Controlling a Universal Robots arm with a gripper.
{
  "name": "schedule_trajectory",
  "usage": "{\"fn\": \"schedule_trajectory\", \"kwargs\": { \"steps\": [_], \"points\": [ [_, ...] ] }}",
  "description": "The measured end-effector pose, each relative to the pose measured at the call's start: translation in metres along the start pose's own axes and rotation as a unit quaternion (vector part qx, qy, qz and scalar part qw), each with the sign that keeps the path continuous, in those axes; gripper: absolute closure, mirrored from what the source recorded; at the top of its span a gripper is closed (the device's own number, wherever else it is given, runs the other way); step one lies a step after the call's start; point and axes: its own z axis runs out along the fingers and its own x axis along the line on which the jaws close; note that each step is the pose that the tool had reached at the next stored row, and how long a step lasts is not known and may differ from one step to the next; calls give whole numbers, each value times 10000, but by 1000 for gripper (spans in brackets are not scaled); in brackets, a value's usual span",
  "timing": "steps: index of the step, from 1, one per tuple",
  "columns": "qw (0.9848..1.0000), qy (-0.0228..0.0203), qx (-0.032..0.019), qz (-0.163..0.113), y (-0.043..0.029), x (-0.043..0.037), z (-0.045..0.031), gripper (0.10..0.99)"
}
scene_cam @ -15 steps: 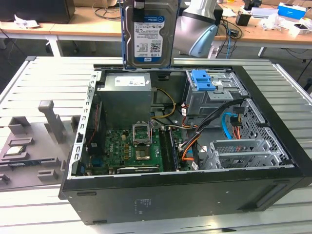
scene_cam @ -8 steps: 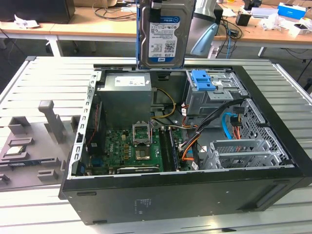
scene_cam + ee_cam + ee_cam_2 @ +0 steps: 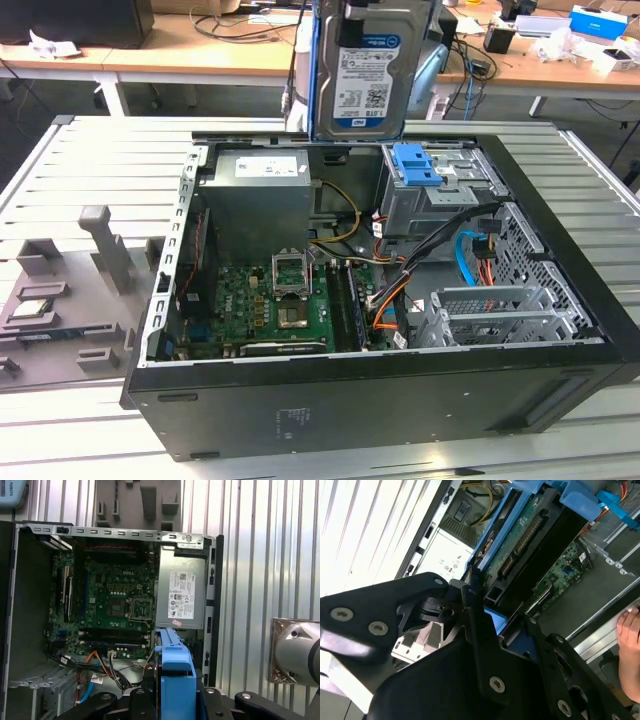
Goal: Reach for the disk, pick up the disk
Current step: 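Pick up the disk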
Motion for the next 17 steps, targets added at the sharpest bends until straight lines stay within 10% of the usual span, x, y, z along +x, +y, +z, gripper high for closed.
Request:
{"fn": "schedule_trajectory", "kwargs": {
  "steps": [5,17],
  "points": [
    [10000,0,0,1,-182,10,-7,718],
    [10000,0,0,0,-195,37,-7,718]
  ]
}}
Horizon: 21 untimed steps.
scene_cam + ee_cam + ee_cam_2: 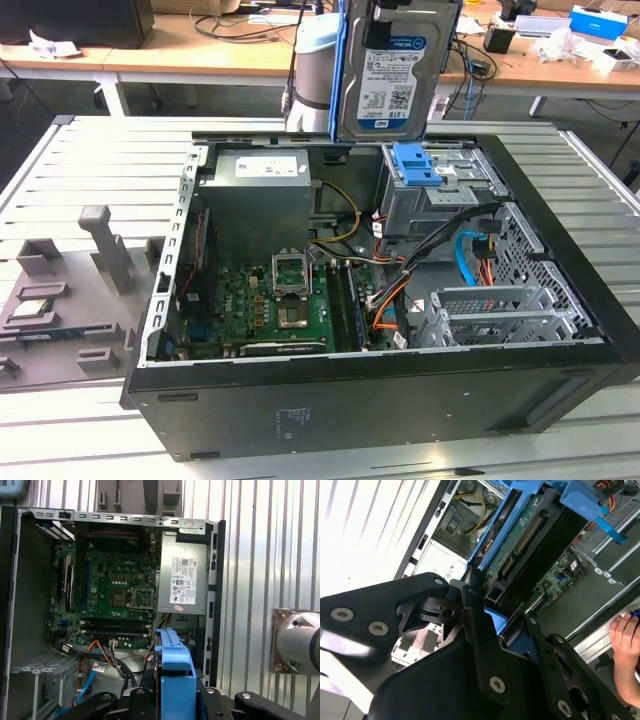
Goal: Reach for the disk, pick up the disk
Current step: 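Pick up the disk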
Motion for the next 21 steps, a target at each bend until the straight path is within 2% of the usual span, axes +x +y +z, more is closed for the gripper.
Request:
{"fn": "schedule_trajectory", "kwargs": {
  "steps": [21],
  "points": [
    [10000,0,0,1,11,168,3,718]
  ]
}}
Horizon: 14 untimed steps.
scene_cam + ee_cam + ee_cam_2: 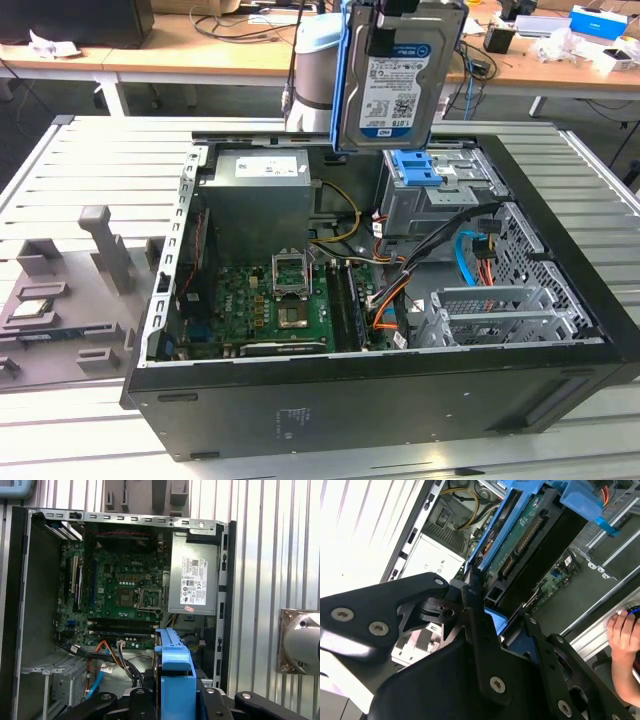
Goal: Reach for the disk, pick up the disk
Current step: 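Pick up the disk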
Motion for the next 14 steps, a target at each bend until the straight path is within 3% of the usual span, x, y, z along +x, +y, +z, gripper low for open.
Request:
{"fn": "schedule_trajectory", "kwargs": {
  "steps": [14],
  "points": [
    [10000,0,0,0,8,139,1,718]
  ]
}}
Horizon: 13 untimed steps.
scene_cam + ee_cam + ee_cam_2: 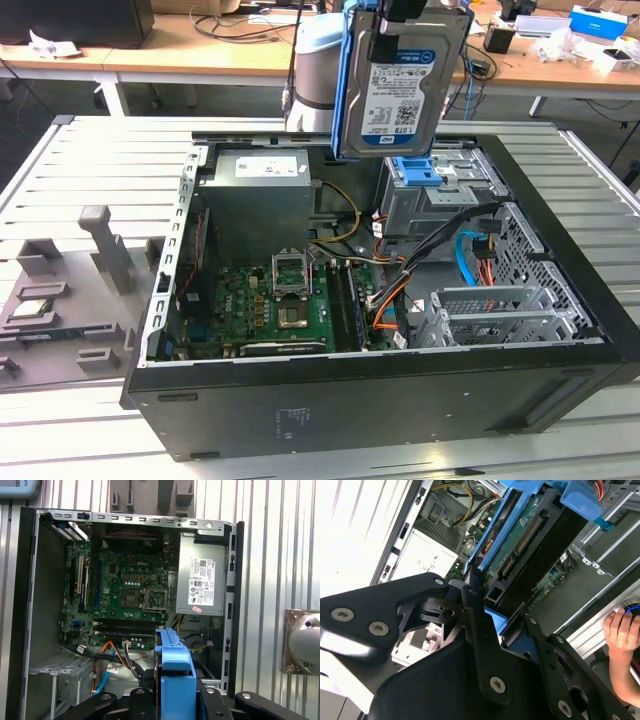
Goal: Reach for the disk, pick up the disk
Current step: 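Pick up the disk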
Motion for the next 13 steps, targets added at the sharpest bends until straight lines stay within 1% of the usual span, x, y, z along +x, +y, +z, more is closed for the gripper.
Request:
{"fn": "schedule_trajectory", "kwargs": {
  "steps": [13],
  "points": [
    [10000,0,0,0,11,168,1,718]
  ]
}}
